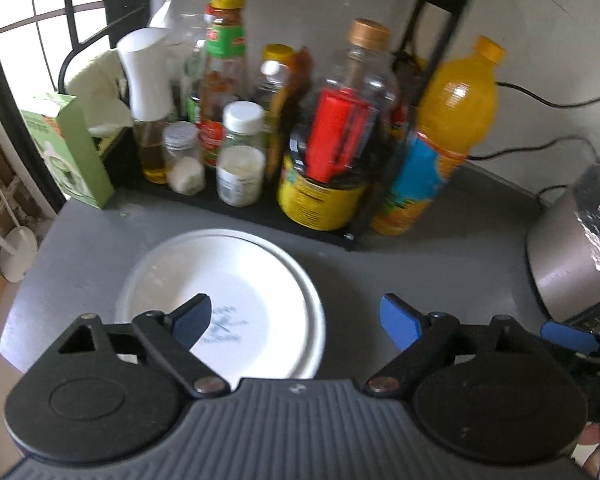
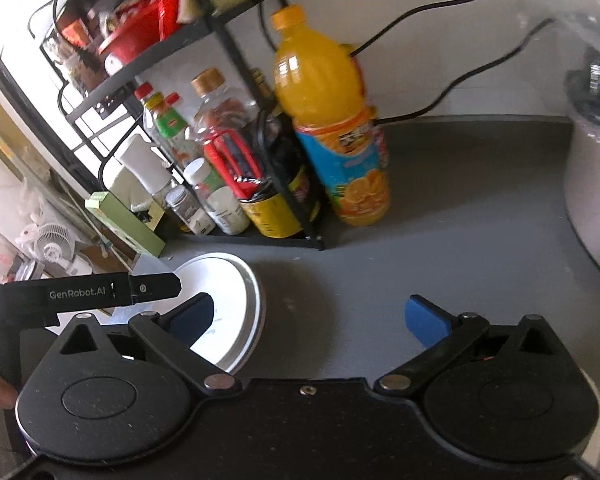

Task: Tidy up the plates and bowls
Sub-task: 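Move the right gripper to the rim of the red bowl holding white bowls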

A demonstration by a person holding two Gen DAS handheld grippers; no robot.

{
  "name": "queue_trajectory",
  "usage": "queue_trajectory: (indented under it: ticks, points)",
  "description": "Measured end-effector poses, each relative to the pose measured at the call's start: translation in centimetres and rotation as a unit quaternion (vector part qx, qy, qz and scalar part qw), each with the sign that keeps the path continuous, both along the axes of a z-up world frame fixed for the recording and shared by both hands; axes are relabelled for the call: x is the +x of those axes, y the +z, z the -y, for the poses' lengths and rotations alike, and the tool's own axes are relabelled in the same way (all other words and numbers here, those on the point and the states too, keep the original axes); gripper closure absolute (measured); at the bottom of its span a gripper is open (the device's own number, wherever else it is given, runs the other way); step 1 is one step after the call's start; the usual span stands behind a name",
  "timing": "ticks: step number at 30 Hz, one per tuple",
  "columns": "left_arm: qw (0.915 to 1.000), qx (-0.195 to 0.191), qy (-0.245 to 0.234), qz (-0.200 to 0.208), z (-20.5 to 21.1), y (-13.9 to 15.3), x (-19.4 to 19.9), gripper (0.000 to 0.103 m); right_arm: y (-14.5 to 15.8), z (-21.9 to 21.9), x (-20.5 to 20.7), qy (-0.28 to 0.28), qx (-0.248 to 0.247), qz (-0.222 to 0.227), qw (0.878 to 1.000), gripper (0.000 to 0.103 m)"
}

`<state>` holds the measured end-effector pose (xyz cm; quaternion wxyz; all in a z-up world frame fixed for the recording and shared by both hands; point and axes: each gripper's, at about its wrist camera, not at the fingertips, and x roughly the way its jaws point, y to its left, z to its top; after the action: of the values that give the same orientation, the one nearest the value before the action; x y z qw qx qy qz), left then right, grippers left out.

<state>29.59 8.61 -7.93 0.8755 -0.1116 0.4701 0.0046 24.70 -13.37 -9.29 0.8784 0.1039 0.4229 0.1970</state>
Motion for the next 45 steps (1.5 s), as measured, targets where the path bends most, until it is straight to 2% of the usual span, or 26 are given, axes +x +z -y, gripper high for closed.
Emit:
queue_trajectory:
  ticks: [3, 8, 10, 16, 29, 32, 45]
  points:
    - [1.0000, 0.007, 0.000, 0.007, 2.0, 0.5, -0.7, 0.012, 0.2, 1.7, -0.4, -0.004, 0.002, 0.000, 1.000, 0.000]
    - [0.9999, -0.003, -0.007, 0.015, 5.3, 1.2, -1.8, 0.011, 0.6, 4.2, -1.3, 0.006, 0.013, 0.005, 1.000, 0.000]
    - [0.9995, 0.009, 0.000, 0.032, 6.5, 1.5, -2.5, 0.006, 0.7, 5.1, -1.6, 0.008, 0.018, 0.006, 1.000, 0.000]
    - [0.9991, -0.003, 0.020, 0.037, 8.9, 2.2, -4.1, 0.000, 0.8, 7.6, -2.7, 0.009, 0.032, 0.016, 0.999, 0.000]
    - [0.9994, -0.015, 0.026, 0.016, 13.0, 1.8, -7.3, 0.000, -0.7, 13.4, -4.6, -0.002, 0.018, 0.005, 1.000, 0.000]
    - [0.9994, -0.026, 0.017, 0.011, 14.0, 1.4, -7.9, 0.000, -1.2, 14.4, -4.8, -0.017, 0.016, -0.003, 1.000, 0.000]
    - [0.9993, -0.028, -0.018, -0.015, 17.3, -1.0, -8.0, 0.003, -4.7, 17.2, -5.5, -0.063, 0.024, -0.050, 0.996, 0.002]
